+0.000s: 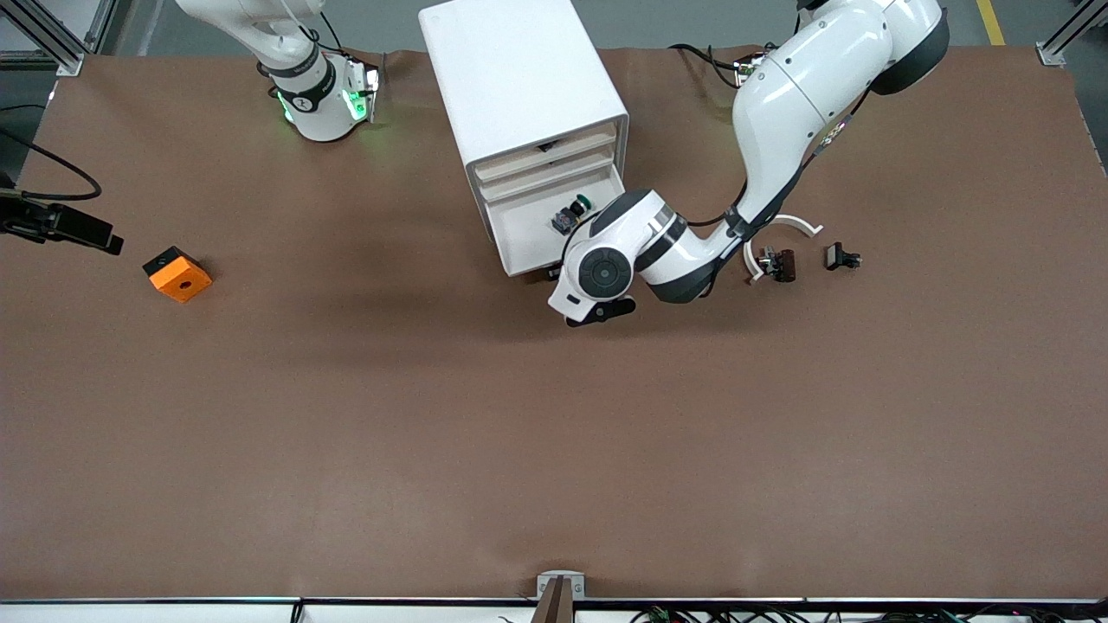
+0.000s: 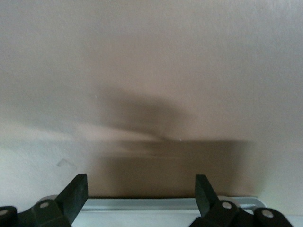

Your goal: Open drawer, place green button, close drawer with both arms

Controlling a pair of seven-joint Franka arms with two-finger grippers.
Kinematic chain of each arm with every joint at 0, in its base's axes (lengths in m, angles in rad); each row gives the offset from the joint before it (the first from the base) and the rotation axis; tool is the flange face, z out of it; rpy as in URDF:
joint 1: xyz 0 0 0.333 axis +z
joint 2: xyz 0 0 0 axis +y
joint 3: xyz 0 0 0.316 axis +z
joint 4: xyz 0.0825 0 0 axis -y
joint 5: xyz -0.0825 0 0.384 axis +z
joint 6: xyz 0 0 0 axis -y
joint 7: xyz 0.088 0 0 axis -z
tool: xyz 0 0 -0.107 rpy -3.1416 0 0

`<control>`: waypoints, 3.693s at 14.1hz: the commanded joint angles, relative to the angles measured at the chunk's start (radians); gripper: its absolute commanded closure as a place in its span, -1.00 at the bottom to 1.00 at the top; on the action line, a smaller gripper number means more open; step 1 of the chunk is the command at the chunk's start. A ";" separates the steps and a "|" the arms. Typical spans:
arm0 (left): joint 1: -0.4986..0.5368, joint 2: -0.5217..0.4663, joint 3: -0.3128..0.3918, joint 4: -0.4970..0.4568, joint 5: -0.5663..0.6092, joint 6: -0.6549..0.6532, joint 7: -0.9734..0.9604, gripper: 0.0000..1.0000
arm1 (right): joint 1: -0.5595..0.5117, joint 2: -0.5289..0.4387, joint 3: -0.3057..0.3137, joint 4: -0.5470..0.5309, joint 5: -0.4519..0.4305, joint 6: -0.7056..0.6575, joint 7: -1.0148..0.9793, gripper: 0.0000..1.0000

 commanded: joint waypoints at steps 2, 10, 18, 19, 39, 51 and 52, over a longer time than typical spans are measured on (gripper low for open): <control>0.013 -0.025 -0.054 -0.031 -0.051 -0.025 -0.061 -1.00 | -0.016 0.005 0.014 0.014 -0.014 -0.043 -0.008 -1.00; -0.032 -0.017 -0.072 -0.048 -0.080 -0.034 -0.130 -1.00 | -0.121 -0.002 0.016 0.013 0.053 -0.042 -0.021 -1.00; -0.066 -0.003 -0.074 -0.048 -0.151 -0.034 -0.167 -1.00 | -0.086 -0.113 0.019 -0.042 0.055 -0.031 -0.023 -1.00; -0.067 -0.002 -0.074 -0.048 -0.157 -0.034 -0.167 -1.00 | -0.078 -0.117 0.022 -0.044 0.032 -0.027 -0.026 -1.00; 0.095 -0.049 0.043 0.026 0.166 -0.032 -0.037 -1.00 | -0.046 -0.361 0.034 -0.334 -0.023 0.064 -0.018 -1.00; 0.354 -0.268 0.038 0.029 0.250 -0.262 0.385 -1.00 | -0.044 -0.363 0.046 -0.334 0.001 0.067 0.062 -1.00; 0.374 -0.290 0.036 0.029 0.245 -0.288 0.431 -1.00 | -0.046 -0.363 0.046 -0.334 0.001 0.068 0.061 -1.00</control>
